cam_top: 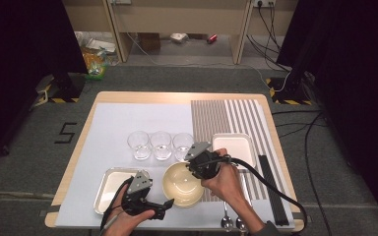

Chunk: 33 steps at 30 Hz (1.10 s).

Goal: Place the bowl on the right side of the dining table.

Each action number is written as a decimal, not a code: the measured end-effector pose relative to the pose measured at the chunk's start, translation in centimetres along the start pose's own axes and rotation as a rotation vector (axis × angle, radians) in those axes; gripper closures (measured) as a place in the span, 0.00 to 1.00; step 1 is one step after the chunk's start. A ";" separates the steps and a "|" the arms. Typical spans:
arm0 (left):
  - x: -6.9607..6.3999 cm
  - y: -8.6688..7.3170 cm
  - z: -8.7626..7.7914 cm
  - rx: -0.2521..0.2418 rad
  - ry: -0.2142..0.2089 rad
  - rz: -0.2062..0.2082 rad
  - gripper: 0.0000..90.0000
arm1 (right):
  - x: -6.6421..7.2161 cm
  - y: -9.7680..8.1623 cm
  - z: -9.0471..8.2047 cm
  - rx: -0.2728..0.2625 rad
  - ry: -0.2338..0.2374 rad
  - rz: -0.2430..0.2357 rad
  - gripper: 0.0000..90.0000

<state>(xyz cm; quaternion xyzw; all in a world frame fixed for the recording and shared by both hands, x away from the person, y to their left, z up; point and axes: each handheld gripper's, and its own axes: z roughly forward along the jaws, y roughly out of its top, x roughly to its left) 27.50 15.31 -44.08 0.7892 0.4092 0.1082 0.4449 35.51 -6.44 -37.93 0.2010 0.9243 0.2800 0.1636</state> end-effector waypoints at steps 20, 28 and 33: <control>0.1 -0.1 0.3 0.002 -0.011 -0.011 0.00 | 1.2 0.5 -1.0 -0.037 -0.071 -0.059 0.91; 0.0 -0.1 0.3 0.003 -0.009 -0.008 0.00 | 0.4 0.7 -0.1 -0.005 -0.022 -0.029 0.90; 0.0 0.0 0.3 -0.001 -0.010 -0.008 0.00 | 0.2 0.7 0.0 -0.003 -0.005 -0.050 0.91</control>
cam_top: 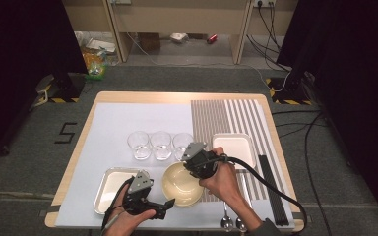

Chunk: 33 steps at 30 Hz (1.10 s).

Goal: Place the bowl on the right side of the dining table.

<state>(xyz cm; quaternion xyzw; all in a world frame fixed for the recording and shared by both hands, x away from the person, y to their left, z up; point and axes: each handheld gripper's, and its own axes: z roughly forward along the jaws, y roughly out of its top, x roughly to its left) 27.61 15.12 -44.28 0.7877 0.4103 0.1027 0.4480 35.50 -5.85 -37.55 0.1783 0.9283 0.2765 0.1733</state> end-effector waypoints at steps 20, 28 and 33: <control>-0.1 1.0 -3.9 -0.097 -0.062 0.013 0.17 | -2.6 -0.8 -1.5 -0.148 0.118 0.176 0.91; 1.5 1.0 -4.7 -0.099 0.001 0.009 0.17 | -3.4 -0.8 -2.8 -0.185 0.110 0.199 0.91; 3.3 0.5 -4.5 -0.082 0.077 -0.008 0.17 | -4.4 -1.1 -3.7 -0.206 0.105 0.220 0.91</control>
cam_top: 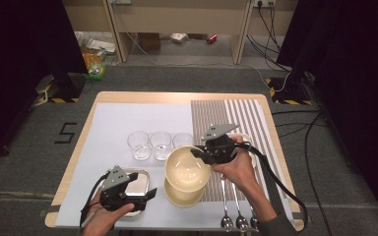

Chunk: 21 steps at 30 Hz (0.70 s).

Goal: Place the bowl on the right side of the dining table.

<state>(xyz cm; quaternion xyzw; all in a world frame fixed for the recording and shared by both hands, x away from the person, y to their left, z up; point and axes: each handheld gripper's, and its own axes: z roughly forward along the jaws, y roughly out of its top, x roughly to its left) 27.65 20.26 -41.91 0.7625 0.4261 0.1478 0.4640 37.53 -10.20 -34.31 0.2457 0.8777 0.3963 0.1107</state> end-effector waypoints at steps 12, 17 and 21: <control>5.8 -1.3 -1.5 -0.008 0.176 -0.096 0.17 | -2.5 -0.6 -1.7 -0.041 -0.042 0.069 0.91; 8.5 -2.4 -2.4 -0.005 0.251 -0.145 0.17 | -4.0 -1.2 -2.6 -0.057 -0.061 0.114 0.91; 10.5 -3.3 -2.6 0.002 0.315 -0.171 0.17 | -5.3 -1.9 -3.3 -0.069 -0.082 0.148 0.91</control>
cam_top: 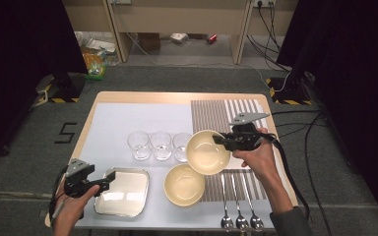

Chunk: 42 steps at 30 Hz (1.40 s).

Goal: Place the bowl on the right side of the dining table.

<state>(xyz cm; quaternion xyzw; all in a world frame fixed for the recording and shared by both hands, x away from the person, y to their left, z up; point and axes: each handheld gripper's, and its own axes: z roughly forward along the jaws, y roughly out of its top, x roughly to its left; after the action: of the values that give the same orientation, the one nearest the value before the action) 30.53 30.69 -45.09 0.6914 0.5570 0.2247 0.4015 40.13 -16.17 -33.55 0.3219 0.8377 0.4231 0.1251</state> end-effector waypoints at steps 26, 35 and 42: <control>6.4 -3.6 1.7 0.105 0.182 -0.045 0.18 | -7.6 -4.4 -0.6 0.013 -0.115 0.210 0.90; 6.3 -4.0 2.2 0.113 0.186 -0.007 0.16 | -9.1 -5.8 -0.1 0.023 -0.134 0.273 0.90; 6.3 -4.1 2.2 0.109 0.180 -0.006 0.15 | -10.1 -7.0 0.6 0.032 -0.145 0.315 0.90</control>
<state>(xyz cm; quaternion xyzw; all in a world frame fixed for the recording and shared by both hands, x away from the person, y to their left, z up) 31.56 36.24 -50.54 0.6876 0.6041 0.2542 0.3124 45.02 -25.38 -40.07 0.4810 0.7722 0.3997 0.1123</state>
